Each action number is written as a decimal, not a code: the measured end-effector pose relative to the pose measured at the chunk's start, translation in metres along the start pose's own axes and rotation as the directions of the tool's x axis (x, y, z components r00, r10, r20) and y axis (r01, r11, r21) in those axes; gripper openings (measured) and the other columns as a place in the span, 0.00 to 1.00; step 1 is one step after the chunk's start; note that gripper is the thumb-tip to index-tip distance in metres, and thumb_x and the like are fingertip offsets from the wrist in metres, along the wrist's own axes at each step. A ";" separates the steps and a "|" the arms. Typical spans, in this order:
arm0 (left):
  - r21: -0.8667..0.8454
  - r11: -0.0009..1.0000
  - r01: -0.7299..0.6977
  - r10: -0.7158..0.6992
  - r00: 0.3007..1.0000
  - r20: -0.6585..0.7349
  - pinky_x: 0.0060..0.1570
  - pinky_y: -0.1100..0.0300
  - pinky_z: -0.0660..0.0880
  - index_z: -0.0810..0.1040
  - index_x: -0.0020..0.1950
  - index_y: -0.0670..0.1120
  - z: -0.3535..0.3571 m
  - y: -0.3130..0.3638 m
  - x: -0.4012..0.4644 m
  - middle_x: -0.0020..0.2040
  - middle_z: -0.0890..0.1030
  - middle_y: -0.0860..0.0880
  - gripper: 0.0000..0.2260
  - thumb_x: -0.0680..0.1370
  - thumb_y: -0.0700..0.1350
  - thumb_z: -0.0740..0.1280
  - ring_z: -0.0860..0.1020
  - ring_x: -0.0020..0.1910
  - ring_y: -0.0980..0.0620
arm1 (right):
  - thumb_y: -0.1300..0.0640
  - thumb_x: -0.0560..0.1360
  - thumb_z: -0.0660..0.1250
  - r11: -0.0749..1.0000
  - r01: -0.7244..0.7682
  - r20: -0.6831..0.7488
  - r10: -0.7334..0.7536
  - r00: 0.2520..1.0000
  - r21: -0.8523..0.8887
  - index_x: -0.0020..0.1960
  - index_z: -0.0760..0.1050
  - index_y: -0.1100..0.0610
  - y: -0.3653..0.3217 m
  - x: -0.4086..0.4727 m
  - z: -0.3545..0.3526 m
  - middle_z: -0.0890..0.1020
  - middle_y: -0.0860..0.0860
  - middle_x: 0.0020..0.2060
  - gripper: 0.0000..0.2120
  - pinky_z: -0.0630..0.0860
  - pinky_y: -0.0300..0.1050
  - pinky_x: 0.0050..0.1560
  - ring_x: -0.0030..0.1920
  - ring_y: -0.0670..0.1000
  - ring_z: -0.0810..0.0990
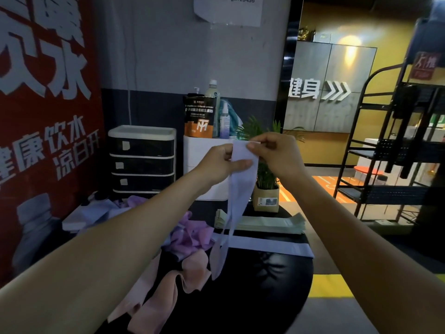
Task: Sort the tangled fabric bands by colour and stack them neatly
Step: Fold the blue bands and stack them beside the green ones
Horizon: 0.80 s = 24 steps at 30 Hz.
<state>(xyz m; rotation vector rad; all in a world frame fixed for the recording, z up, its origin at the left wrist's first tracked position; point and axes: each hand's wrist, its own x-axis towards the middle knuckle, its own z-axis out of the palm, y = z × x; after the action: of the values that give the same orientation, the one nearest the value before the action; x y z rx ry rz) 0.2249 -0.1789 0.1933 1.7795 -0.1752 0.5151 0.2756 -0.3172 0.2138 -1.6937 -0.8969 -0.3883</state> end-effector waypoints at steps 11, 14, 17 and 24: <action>-0.321 0.944 0.083 -0.143 0.975 -0.169 0.43 0.63 0.77 0.75 0.57 0.44 0.004 -0.013 -0.010 0.46 0.80 0.51 0.10 0.77 0.37 0.65 0.78 0.43 0.54 | 0.59 0.69 0.74 0.951 -0.308 0.319 0.293 0.902 -0.001 0.48 0.77 0.70 0.069 -0.046 0.021 0.80 0.68 0.46 0.15 0.77 0.55 0.47 0.45 0.64 0.79; -0.357 0.929 0.095 -0.176 0.964 -0.199 0.42 0.64 0.77 0.75 0.56 0.44 -0.001 -0.023 -0.014 0.45 0.80 0.52 0.08 0.77 0.37 0.64 0.78 0.42 0.55 | 0.60 0.69 0.74 0.943 -0.315 0.379 0.331 0.864 -0.107 0.43 0.78 0.70 0.083 -0.056 0.026 0.80 0.67 0.42 0.12 0.72 0.47 0.41 0.38 0.57 0.77; -0.409 0.906 0.105 -0.224 0.940 -0.255 0.39 0.66 0.77 0.76 0.53 0.44 -0.010 -0.034 -0.016 0.45 0.80 0.52 0.06 0.78 0.38 0.65 0.79 0.42 0.56 | 0.60 0.69 0.74 0.923 -0.313 0.447 0.382 0.809 -0.223 0.44 0.74 0.74 0.099 -0.065 0.028 0.77 0.68 0.38 0.16 0.72 0.48 0.40 0.38 0.64 0.75; -0.477 0.863 0.167 -0.385 0.829 -0.405 0.39 0.62 0.77 0.77 0.51 0.45 -0.032 -0.079 -0.025 0.48 0.80 0.49 0.06 0.76 0.37 0.67 0.79 0.46 0.52 | 0.60 0.76 0.65 0.885 -0.224 0.511 0.424 0.748 -0.407 0.32 0.60 0.57 0.130 -0.077 0.015 0.62 0.50 0.29 0.18 0.54 0.41 0.32 0.30 0.47 0.60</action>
<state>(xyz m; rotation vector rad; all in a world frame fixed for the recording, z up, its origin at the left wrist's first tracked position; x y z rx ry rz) 0.2247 -0.1303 0.1190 1.1707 0.3157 0.6389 0.3176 -0.3428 0.0699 -2.2973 -0.9756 0.2820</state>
